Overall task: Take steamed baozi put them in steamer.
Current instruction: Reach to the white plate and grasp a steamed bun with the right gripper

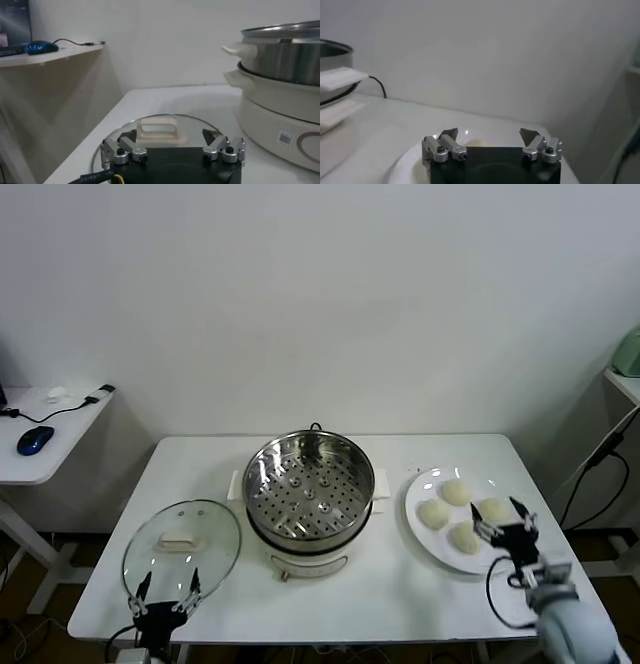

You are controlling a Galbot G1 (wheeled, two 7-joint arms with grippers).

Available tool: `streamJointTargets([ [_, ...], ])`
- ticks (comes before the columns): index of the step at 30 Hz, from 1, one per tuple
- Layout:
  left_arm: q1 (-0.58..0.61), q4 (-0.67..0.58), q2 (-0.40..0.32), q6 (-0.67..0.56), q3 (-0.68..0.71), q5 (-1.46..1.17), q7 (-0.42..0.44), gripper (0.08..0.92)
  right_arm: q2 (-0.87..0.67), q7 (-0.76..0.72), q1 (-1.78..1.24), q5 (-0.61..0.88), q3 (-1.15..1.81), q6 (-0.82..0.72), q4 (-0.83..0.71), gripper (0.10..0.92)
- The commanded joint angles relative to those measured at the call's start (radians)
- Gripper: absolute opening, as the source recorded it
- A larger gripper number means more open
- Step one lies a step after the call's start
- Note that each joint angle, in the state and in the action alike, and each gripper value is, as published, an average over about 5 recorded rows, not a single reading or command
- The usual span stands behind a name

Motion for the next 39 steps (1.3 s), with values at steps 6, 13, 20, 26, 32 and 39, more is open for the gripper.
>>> streamJointTargets([
  [6, 0.004, 0.005, -0.005, -0.017, 0.000, -0.008, -0.018, 0.823, -0.341, -0.926, 1.129, -0.196, -1.074, 0.334, -0.583, 0.823],
  [13, -0.006, 0.012, -0.016, -0.019, -0.005, -0.015, -0.021, 0.823, -0.238, -1.117, 1.463, -0.154, -1.517, 0.394, -0.715, 0.823],
  [20, -0.027, 0.021, -0.016, -0.019, -0.019, -0.025, -0.021, 0.823, -0.095, -1.058, 1.455, -0.120, -1.653, 0.307, -0.756, 0.823],
  [26, -0.030, 0.029, -0.018, -0.021, -0.025, -0.023, -0.021, 0.823, 0.062, -0.984, 1.337, -0.125, -1.549, 0.250, -0.898, 0.823],
  [32, -0.028, 0.034, -0.024, -0.021, -0.025, -0.021, -0.022, 0.823, 0.185, -0.956, 1.234, -0.167, -1.433, 0.248, -1.047, 0.823],
  [39, -0.027, 0.038, -0.031, -0.022, -0.021, -0.018, -0.022, 0.823, 0.242, -0.969, 1.167, -0.226, -1.379, 0.259, -1.123, 0.823],
])
